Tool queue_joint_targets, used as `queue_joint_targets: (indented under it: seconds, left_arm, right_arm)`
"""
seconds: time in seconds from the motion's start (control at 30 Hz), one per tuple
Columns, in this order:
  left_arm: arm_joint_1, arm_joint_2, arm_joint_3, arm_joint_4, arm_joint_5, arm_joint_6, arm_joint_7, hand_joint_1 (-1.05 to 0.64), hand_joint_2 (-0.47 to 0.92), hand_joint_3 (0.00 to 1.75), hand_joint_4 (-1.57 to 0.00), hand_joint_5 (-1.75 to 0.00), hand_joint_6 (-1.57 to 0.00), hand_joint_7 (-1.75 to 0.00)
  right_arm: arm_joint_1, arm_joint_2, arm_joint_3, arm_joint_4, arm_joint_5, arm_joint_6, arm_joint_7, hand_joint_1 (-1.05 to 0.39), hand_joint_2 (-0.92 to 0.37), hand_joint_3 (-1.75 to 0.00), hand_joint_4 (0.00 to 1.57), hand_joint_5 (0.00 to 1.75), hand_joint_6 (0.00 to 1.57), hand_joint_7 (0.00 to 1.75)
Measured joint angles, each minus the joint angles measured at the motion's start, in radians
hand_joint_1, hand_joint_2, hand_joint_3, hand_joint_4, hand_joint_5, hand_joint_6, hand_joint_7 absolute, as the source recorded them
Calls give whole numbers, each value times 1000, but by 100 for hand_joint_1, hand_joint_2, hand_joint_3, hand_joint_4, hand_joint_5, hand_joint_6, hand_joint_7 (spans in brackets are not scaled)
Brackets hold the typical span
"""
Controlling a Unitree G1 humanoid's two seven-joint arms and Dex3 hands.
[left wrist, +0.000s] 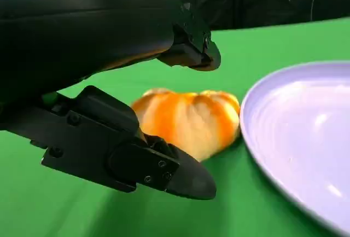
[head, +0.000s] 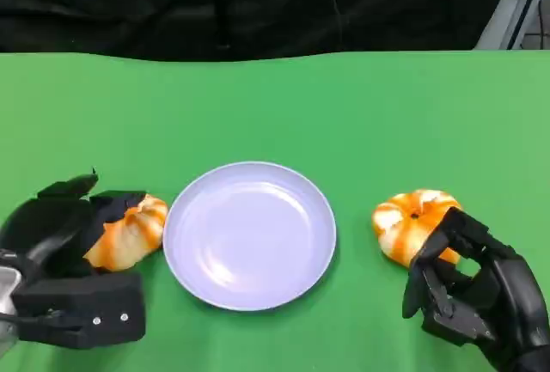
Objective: Grasp the bread from the table and place it into the plate.
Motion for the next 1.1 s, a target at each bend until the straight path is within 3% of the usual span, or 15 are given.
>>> queue_joint_targets:
  seconds: [0.6, 0.93, 1.1]
  left_arm:
    - [-182, -3, -169, 332, 49, -25, 121, -83, 92, 10, -19, -2, -42, -1]
    - [-201, -11, -186, 361, 35, -35, 134, -83, 92, 15, -21, -2, -41, 0]
    - [-215, -39, -188, 383, 33, -7, 144, -74, 92, 16, -29, -4, -45, -2]
  right_arm:
    - [1, 1, 0, -1, 0, -6, 3, -15, -59, -111, 84, 175, 61, 175]
    - [1, 1, 0, -1, 1, 0, 5, -13, -59, -113, 84, 175, 61, 175]
    - [1, 1, -1, -1, 1, 0, 6, -13, -59, -113, 84, 175, 61, 175]
